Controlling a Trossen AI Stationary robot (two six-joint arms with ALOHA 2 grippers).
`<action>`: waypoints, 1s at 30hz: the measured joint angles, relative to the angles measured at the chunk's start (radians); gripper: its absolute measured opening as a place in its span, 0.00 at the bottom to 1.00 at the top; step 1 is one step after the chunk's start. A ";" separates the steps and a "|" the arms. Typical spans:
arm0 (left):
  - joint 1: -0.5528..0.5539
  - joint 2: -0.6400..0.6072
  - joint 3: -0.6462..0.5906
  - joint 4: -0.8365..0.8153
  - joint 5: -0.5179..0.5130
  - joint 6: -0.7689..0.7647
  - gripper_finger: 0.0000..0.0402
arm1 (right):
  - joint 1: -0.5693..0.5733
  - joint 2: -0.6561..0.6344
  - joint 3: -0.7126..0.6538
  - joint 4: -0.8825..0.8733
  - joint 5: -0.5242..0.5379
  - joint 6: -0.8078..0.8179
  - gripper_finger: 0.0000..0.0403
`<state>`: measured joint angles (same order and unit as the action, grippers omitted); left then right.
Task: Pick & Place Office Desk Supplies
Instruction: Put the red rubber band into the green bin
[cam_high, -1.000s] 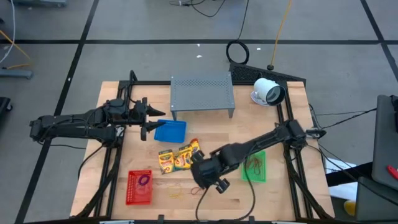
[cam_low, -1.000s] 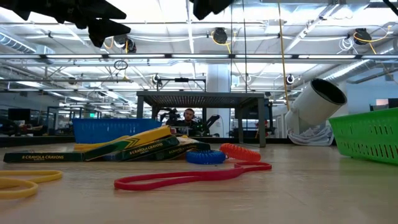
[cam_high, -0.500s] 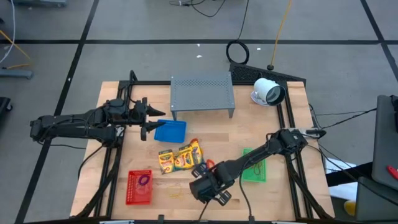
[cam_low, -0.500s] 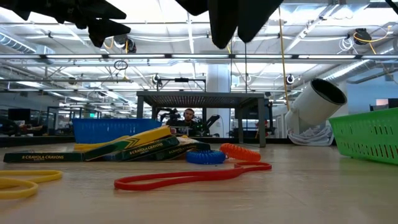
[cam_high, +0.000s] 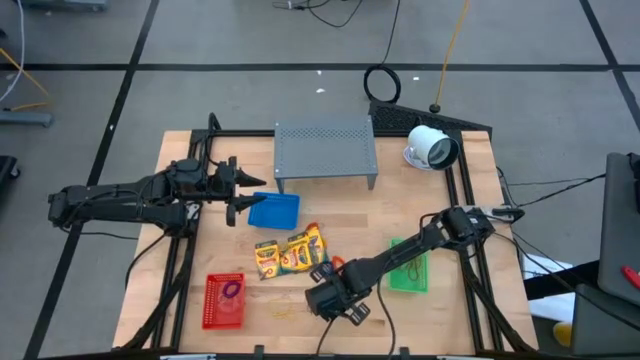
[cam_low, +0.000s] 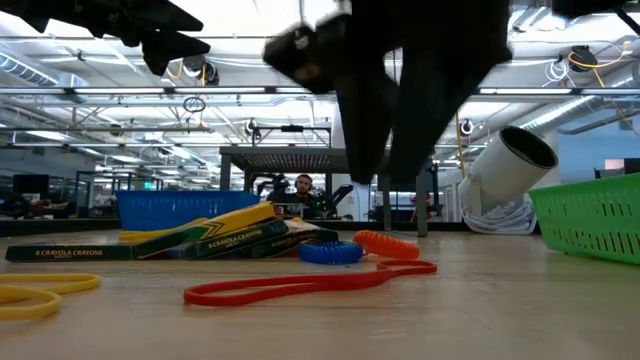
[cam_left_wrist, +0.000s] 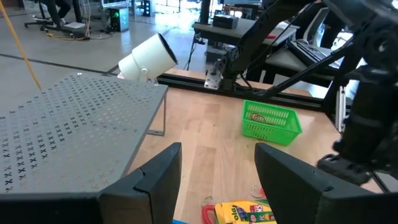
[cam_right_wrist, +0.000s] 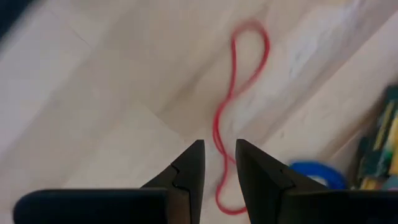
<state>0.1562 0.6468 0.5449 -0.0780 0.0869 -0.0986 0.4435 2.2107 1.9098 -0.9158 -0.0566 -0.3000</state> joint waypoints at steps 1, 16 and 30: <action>0.000 0.000 0.000 0.000 0.000 0.003 0.53 | -0.004 0.002 -0.008 0.000 0.000 0.002 0.20; 0.000 0.000 0.000 0.000 0.000 0.018 0.53 | -0.024 0.001 -0.066 0.100 0.003 0.049 0.29; 0.000 0.001 0.000 0.000 0.000 0.018 0.53 | -0.021 0.001 -0.066 0.105 0.001 0.050 0.40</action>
<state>0.1566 0.6479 0.5449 -0.0784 0.0872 -0.0811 0.4223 2.2112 1.8435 -0.8112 -0.0559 -0.2504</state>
